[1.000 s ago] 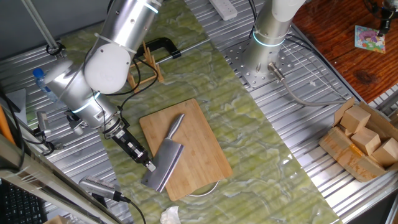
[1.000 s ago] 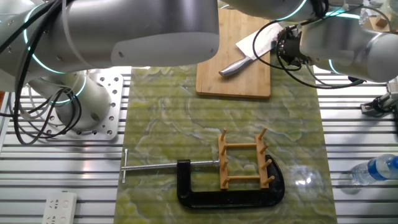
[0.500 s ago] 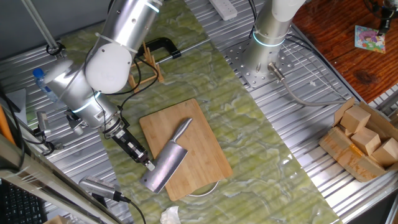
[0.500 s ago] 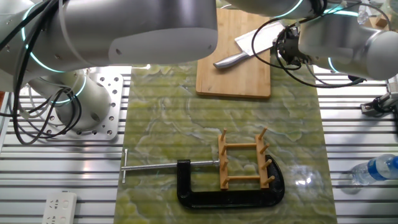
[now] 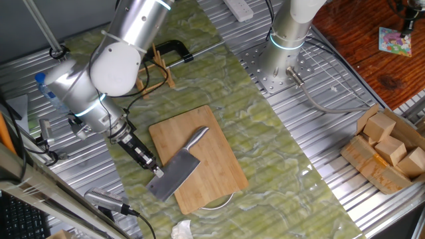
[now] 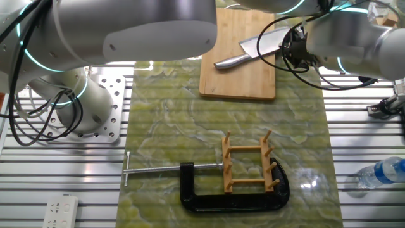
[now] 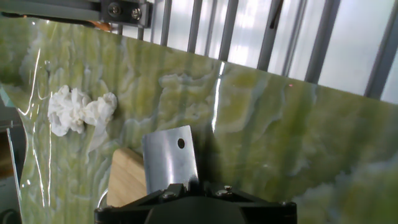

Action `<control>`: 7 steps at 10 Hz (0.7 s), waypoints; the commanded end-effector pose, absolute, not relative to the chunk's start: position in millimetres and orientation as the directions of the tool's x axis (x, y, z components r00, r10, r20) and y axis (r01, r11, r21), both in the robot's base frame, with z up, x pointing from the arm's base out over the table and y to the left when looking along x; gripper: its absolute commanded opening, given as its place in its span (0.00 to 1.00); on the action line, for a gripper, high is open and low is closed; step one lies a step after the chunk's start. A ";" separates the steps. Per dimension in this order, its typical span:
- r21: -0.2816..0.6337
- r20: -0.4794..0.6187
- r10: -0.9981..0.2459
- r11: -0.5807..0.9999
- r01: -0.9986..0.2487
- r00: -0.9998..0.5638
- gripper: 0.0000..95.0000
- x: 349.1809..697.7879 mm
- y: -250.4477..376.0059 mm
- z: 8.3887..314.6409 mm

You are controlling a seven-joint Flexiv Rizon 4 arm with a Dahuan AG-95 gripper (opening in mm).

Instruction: Put the knife on the knife rack

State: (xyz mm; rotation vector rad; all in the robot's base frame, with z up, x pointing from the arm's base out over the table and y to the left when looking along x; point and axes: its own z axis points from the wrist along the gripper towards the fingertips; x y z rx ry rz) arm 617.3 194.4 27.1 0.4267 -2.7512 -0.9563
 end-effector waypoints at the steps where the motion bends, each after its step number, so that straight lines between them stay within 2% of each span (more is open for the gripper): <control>1: 0.625 0.089 -0.339 0.751 -0.213 -0.937 0.00 616.8 188.4 27.4; 7: 0.624 0.091 -0.334 0.753 -0.208 -0.938 0.00 620.7 179.9 25.7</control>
